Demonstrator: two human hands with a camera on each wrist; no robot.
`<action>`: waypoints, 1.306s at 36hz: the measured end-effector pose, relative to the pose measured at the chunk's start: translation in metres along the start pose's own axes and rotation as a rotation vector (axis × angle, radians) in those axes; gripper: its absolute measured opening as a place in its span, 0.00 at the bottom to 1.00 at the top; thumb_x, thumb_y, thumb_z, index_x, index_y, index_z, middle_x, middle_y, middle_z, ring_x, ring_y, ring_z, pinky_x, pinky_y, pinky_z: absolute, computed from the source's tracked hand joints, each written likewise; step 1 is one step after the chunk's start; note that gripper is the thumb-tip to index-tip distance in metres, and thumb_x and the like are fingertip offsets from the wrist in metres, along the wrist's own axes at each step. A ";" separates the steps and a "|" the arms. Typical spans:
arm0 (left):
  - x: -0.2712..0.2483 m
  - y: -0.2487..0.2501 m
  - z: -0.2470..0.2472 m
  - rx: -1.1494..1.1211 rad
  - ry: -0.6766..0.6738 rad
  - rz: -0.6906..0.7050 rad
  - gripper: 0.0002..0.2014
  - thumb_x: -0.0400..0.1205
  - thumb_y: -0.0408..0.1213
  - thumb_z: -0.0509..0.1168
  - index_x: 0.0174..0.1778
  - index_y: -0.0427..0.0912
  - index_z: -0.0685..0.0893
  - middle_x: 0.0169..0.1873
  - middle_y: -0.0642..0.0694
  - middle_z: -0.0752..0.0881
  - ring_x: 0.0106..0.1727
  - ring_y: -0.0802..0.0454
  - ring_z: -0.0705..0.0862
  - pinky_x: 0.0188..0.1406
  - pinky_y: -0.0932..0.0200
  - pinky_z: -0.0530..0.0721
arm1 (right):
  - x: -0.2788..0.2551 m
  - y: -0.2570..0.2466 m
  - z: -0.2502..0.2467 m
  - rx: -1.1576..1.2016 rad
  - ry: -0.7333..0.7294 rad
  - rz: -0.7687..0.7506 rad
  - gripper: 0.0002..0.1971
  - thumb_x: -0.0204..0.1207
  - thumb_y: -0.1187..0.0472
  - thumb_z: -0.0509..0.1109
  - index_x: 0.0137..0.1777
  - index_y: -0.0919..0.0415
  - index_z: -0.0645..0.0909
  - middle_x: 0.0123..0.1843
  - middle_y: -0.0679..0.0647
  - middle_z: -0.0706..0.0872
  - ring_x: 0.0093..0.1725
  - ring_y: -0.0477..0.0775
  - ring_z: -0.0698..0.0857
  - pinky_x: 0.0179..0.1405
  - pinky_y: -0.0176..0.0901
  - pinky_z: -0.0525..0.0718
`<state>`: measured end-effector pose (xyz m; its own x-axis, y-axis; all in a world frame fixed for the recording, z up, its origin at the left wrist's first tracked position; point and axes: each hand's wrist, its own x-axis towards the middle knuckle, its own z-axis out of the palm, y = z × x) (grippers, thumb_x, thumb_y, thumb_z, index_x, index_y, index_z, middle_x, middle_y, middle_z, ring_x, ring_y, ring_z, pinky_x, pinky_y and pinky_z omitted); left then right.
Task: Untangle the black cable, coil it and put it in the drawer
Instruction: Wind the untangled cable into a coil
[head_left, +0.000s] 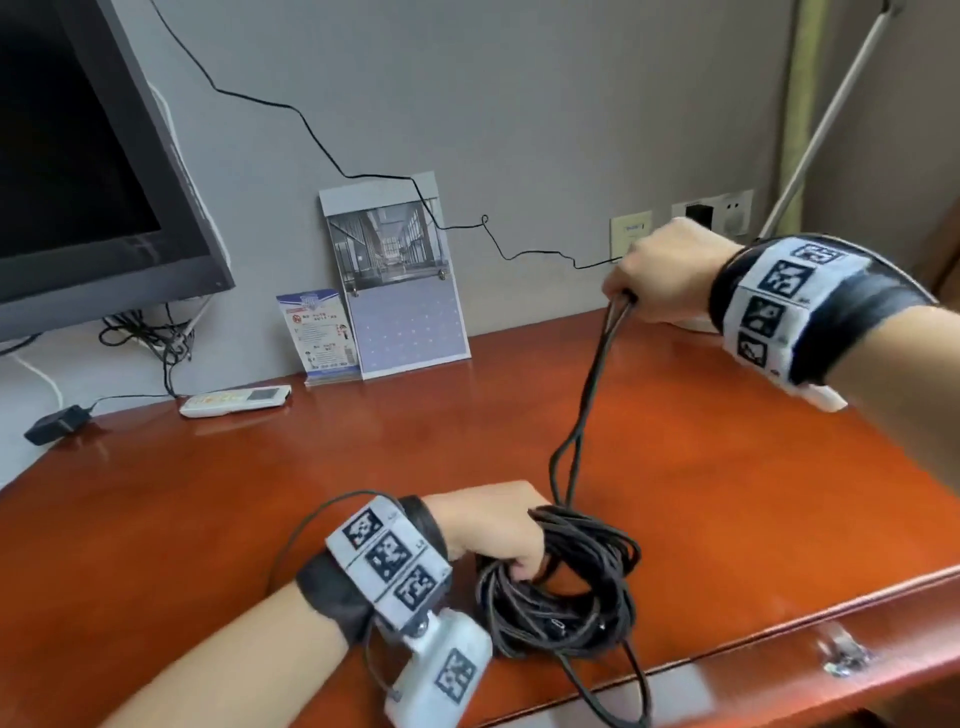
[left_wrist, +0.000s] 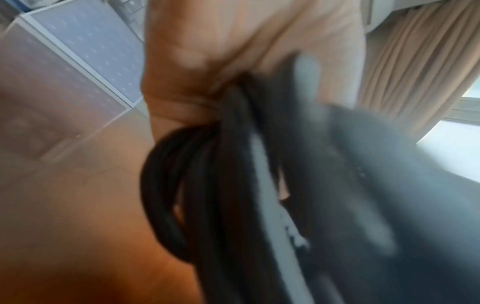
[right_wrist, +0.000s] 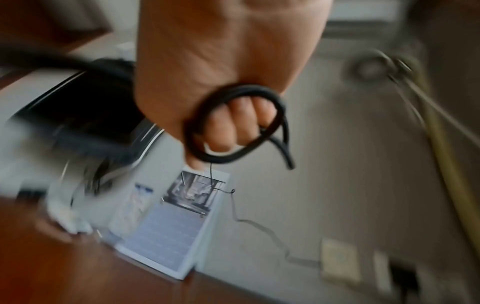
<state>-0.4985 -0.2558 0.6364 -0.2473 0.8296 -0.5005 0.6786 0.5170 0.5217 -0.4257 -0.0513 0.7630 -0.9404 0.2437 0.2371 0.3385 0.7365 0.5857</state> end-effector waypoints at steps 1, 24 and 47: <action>0.002 0.003 -0.006 -0.004 0.034 0.002 0.19 0.63 0.15 0.60 0.22 0.42 0.61 0.12 0.56 0.64 0.18 0.57 0.58 0.21 0.64 0.55 | 0.004 -0.001 0.001 -0.004 -0.005 -0.001 0.05 0.76 0.61 0.59 0.40 0.52 0.73 0.28 0.47 0.68 0.38 0.59 0.76 0.25 0.38 0.61; -0.014 0.016 -0.120 -0.760 0.838 0.333 0.10 0.54 0.24 0.60 0.11 0.44 0.74 0.18 0.53 0.75 0.39 0.43 0.79 0.40 0.54 0.73 | -0.009 -0.092 0.022 1.142 -0.176 -0.314 0.30 0.78 0.62 0.67 0.79 0.47 0.64 0.78 0.43 0.70 0.78 0.42 0.63 0.81 0.50 0.42; -0.046 0.029 -0.100 -0.721 0.754 0.256 0.12 0.56 0.23 0.58 0.11 0.43 0.68 0.13 0.50 0.67 0.14 0.55 0.66 0.18 0.72 0.65 | -0.019 -0.022 0.055 1.342 -0.314 -0.070 0.15 0.85 0.54 0.59 0.37 0.56 0.77 0.25 0.47 0.68 0.23 0.46 0.64 0.24 0.38 0.61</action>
<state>-0.5361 -0.2577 0.7436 -0.6863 0.7192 0.1087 0.2635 0.1065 0.9588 -0.4171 -0.0378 0.7033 -0.9825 0.1796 -0.0499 0.1692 0.7473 -0.6426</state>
